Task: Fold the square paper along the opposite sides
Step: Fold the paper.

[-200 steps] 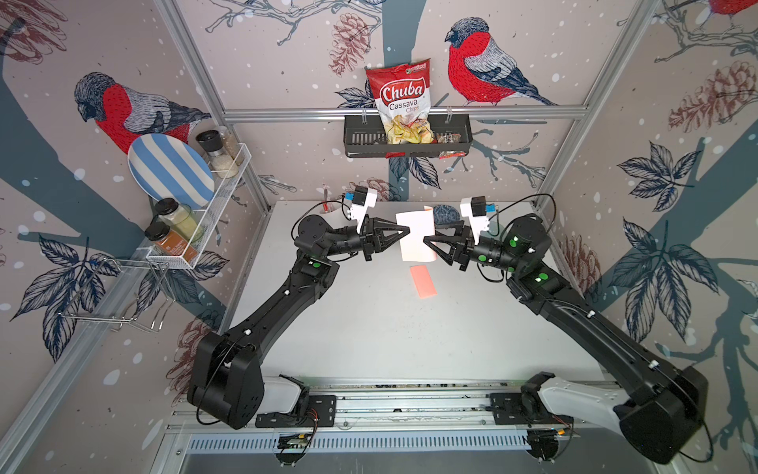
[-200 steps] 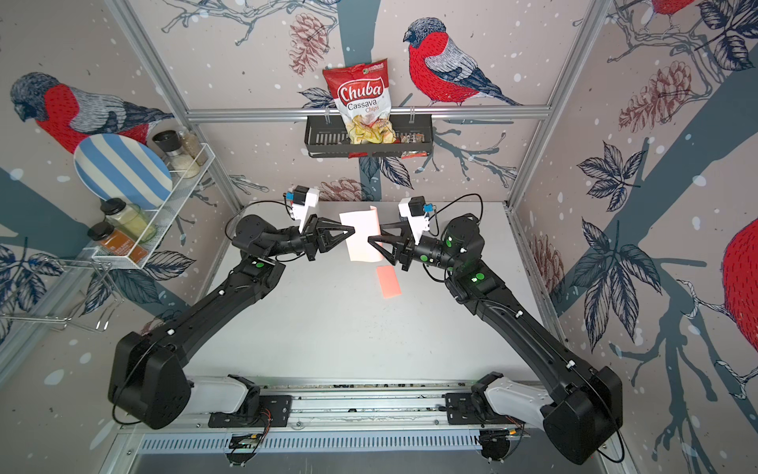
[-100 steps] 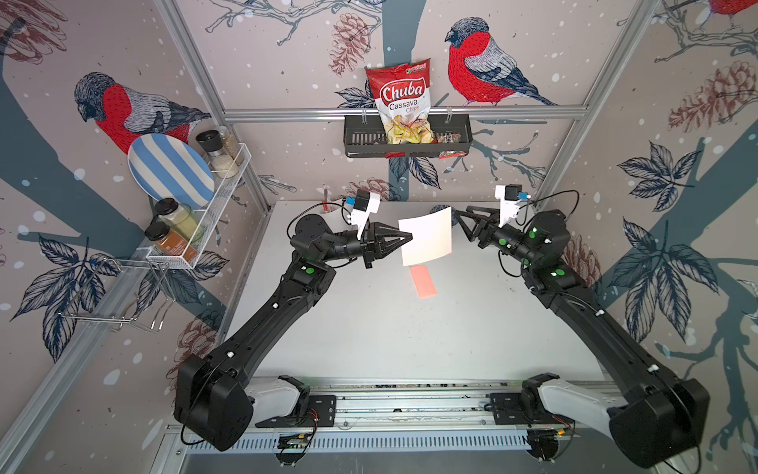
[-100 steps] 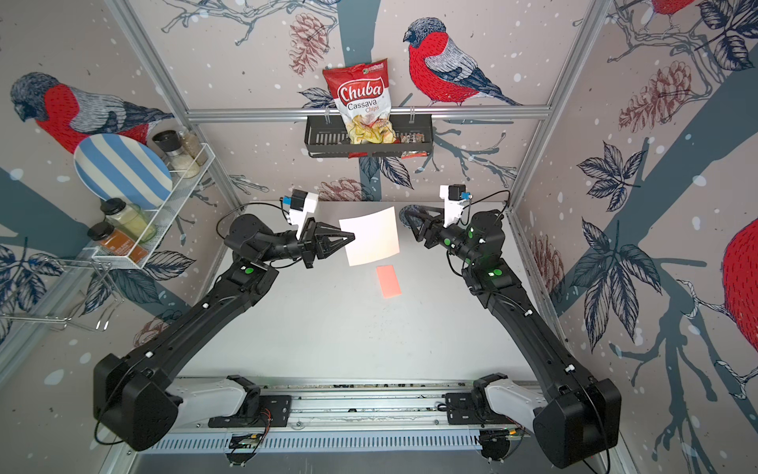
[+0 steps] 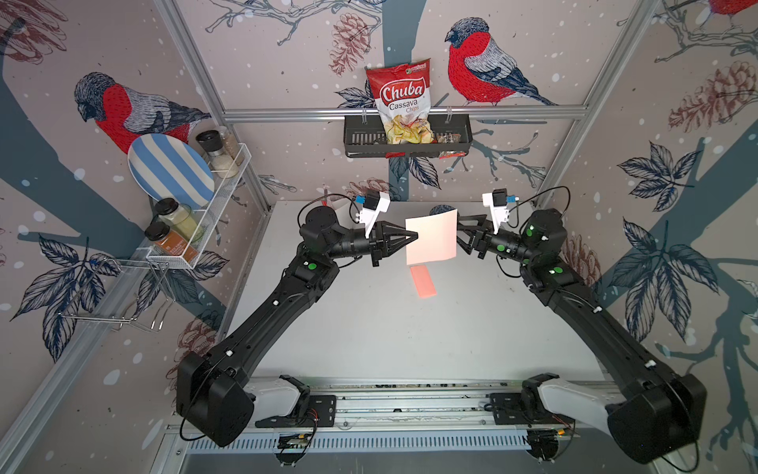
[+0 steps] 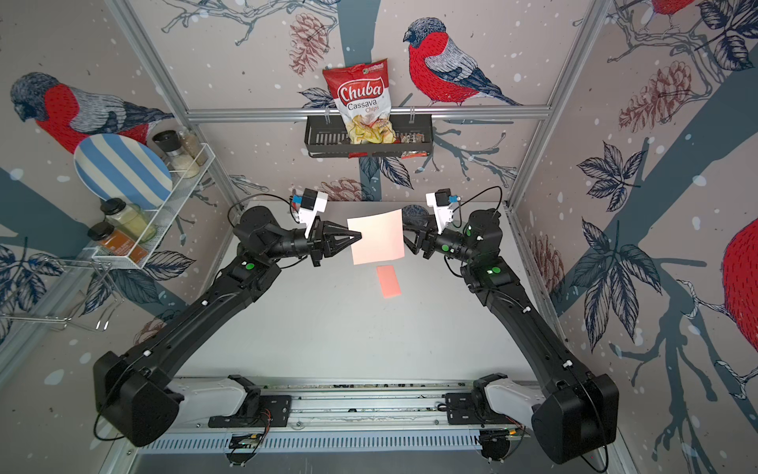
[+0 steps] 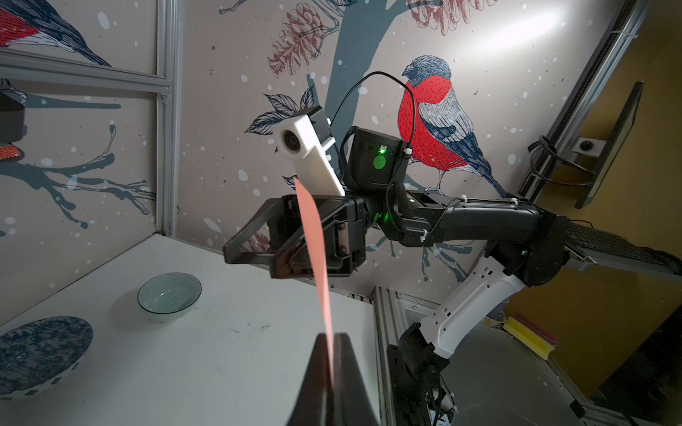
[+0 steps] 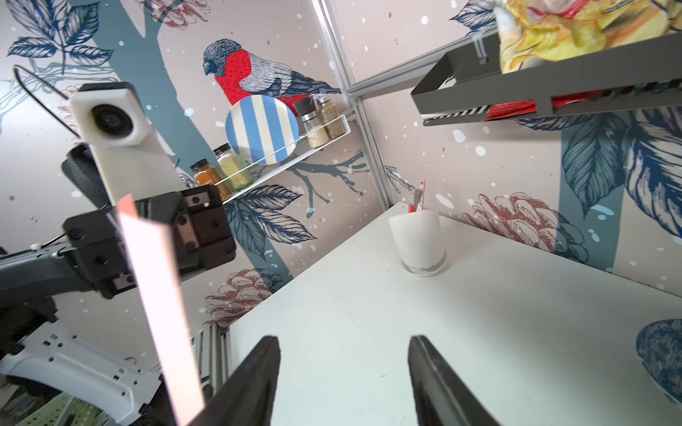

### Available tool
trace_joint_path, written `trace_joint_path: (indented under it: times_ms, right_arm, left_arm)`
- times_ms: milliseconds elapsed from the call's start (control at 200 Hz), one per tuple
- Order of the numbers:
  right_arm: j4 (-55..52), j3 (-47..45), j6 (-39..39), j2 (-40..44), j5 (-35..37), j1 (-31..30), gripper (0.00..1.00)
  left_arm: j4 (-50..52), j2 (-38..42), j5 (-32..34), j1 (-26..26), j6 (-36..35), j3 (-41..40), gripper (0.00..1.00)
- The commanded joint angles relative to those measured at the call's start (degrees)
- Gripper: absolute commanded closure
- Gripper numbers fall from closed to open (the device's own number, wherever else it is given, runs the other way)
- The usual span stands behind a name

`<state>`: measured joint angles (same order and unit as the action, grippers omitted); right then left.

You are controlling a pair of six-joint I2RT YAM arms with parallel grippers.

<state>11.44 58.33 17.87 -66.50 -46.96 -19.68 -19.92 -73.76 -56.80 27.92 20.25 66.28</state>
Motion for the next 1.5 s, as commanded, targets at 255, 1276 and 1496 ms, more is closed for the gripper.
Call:
trace_joint_path:
  times_ms: [255,1276,1496]
  right_arm:
    - [-0.8,-0.8,-3.2,2.7,-4.4,-1.1,0.40]
    - [-4.4,1.9,-7.8,1.0,-2.7,-9.6,0.39]
    - [-4.5,2.1,-8.1,0.7,-2.2,-10.2,0.39]
  left_arm:
    - [7.1,-1.7,5.6,-0.1,-7.1,3.1,1.00]
    - [9.6,-1.8,9.7,-0.3,-9.4,3.3,1.00]
    - [9.3,-2.2,9.7,-0.5,-9.1,3.2,1.00]
